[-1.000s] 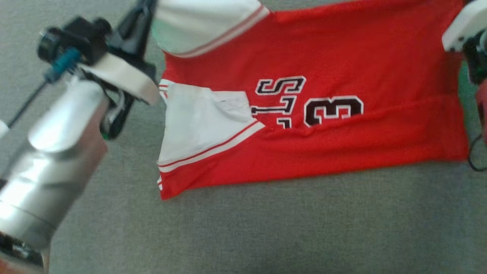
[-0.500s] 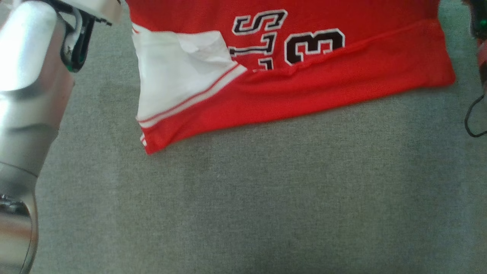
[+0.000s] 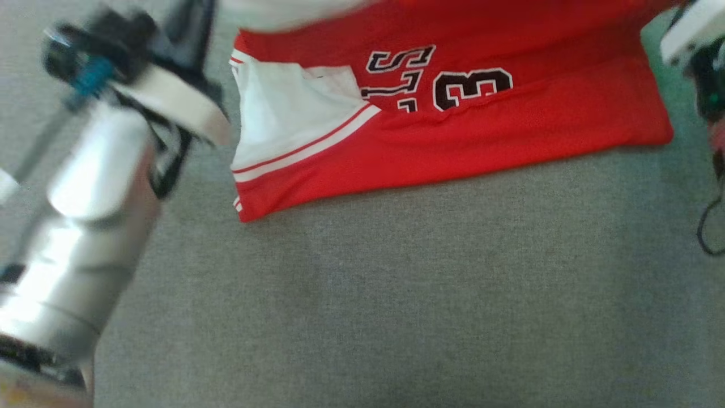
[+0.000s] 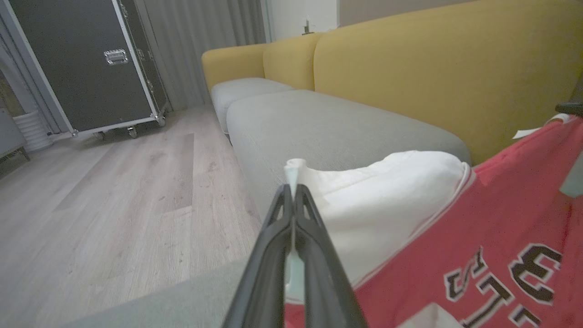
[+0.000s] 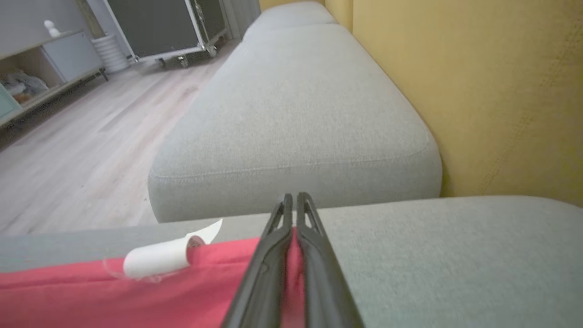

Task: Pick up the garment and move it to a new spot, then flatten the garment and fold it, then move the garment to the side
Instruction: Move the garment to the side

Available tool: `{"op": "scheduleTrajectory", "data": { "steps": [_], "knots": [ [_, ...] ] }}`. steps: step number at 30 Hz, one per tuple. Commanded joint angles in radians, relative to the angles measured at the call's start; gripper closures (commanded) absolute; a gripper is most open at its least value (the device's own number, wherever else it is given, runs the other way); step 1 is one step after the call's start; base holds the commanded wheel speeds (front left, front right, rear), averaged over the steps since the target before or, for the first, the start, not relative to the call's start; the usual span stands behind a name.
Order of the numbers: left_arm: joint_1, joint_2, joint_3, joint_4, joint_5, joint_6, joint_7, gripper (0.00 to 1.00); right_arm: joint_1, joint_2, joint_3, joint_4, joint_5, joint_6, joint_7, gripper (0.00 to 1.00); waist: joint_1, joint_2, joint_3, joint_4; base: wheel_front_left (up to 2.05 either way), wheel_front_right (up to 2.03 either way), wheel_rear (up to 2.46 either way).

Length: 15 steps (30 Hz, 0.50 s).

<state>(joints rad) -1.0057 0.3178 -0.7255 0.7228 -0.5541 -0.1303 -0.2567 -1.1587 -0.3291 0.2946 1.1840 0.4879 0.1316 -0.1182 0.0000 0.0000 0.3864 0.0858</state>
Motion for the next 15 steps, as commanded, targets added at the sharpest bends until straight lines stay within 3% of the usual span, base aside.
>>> {"op": "scheduleTrajectory", "data": {
  "steps": [1, 8, 15],
  "knots": [
    [-0.020, 0.047, 0.009, -0.040, -0.005, 0.001, -0.005, 1.00, 0.010, -0.005, 0.017, -0.033, 0.011, -0.001, 0.006, 1.00, 0.0000, 0.0000, -0.023, 0.010, 0.00, 0.00, 0.00],
    [0.078, 0.159, -0.223, -0.203, -0.109, 0.000, 0.042, 1.00, 0.132, -0.081, 0.136, -0.082, 0.089, -0.001, 0.118, 1.00, 0.0000, 0.0000, -0.080, 0.025, 0.00, 0.00, 0.00],
    [0.124, 0.250, -0.373, -0.320, -0.214, 0.000, 0.126, 1.00, 0.209, -0.138, 0.249, -0.111, 0.145, -0.001, 0.230, 1.00, 0.0000, 0.0000, -0.114, 0.026, 0.00, 0.00, 0.00]
  ]
}}
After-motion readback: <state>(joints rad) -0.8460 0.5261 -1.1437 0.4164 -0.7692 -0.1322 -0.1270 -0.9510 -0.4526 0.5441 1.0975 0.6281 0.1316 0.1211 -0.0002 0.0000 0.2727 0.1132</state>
